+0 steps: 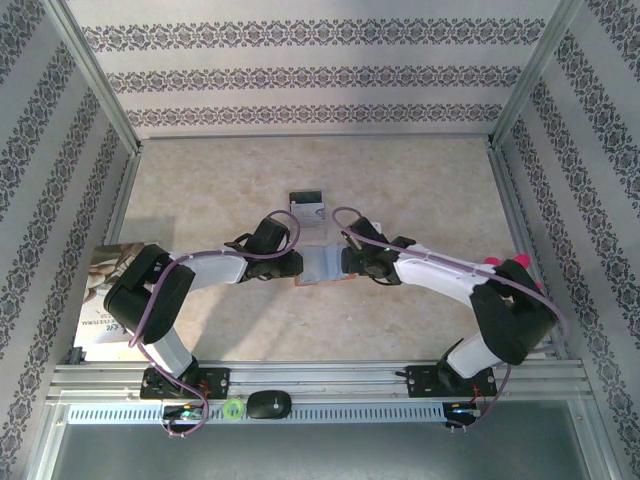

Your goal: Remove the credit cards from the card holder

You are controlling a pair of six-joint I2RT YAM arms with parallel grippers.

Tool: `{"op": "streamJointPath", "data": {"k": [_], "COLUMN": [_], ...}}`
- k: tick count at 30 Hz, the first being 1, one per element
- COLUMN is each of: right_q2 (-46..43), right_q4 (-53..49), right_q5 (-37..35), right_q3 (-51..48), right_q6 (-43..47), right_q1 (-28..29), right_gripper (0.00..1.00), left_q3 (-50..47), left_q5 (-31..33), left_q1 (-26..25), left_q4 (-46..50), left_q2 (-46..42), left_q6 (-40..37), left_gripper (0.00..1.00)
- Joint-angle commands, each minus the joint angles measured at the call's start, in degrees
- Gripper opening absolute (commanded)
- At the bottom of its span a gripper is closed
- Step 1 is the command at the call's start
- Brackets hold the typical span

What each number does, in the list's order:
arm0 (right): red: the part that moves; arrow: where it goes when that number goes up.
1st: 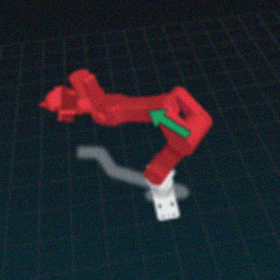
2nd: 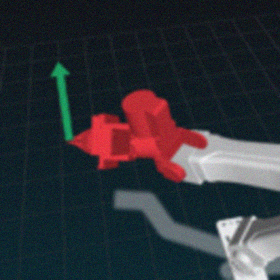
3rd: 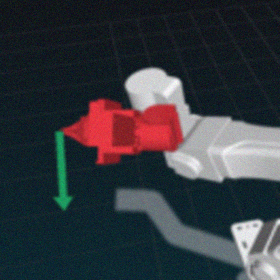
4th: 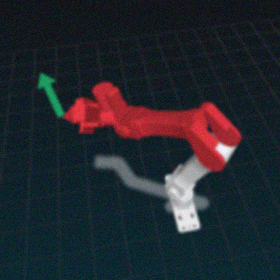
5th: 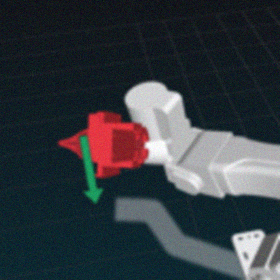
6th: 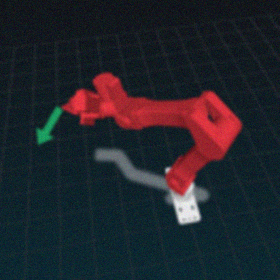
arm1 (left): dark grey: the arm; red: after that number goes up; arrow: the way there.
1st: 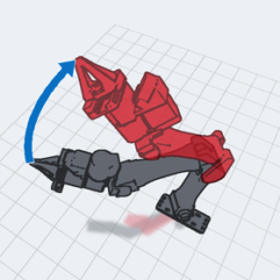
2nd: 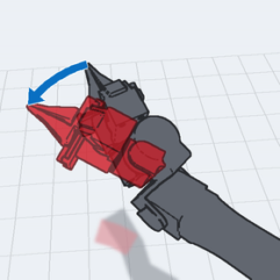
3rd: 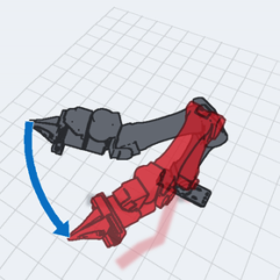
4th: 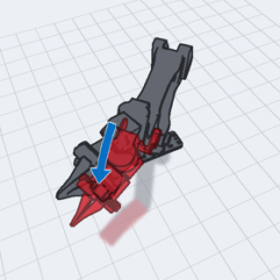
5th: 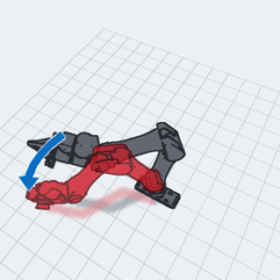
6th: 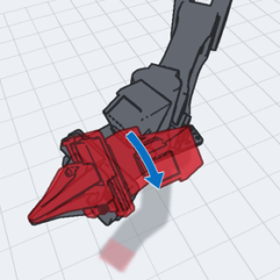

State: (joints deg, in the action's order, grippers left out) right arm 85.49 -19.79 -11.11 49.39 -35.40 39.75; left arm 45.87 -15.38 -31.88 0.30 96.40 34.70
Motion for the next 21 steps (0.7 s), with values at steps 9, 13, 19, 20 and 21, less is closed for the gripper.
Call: {"op": "streamJointPath", "data": {"k": [9,13,19,20,21], "right_q2": [9.3,11.3,15.1,16.0,16.8], "right_q4": [1.4,2.7,3.1,3.0,2.6], "right_q5": [0.7,1.6,0.4,-0.2,-1.0], "right_q3": [10.4,10.0,10.3,10.6,11.0], "right_q6": [13.5,16.6,18.4,18.4,18.2], "right_q1": [8.7,9.3,10.9,11.1,11.1], "right_gripper": [0.7,0.72,0.75,0.74,0.74], "left_q3": [-1.8,-1.7,-1.4,-1.5,-1.5], "left_q5": [-1.0,-1.2,-1.3,-1.4,-1.3], "left_q1": [-0.7,-0.6,-0.6,-0.6,-0.6], "left_q4": [2.5,2.6,2.5,2.5,2.5], "left_q2": [1.9,1.8,2.1,2.2,2.2], "left_q6": [0.0,0.0,0.2,0.3,0.2], "left_gripper": [0.27,0.27,0.27,0.27,0.27]}}
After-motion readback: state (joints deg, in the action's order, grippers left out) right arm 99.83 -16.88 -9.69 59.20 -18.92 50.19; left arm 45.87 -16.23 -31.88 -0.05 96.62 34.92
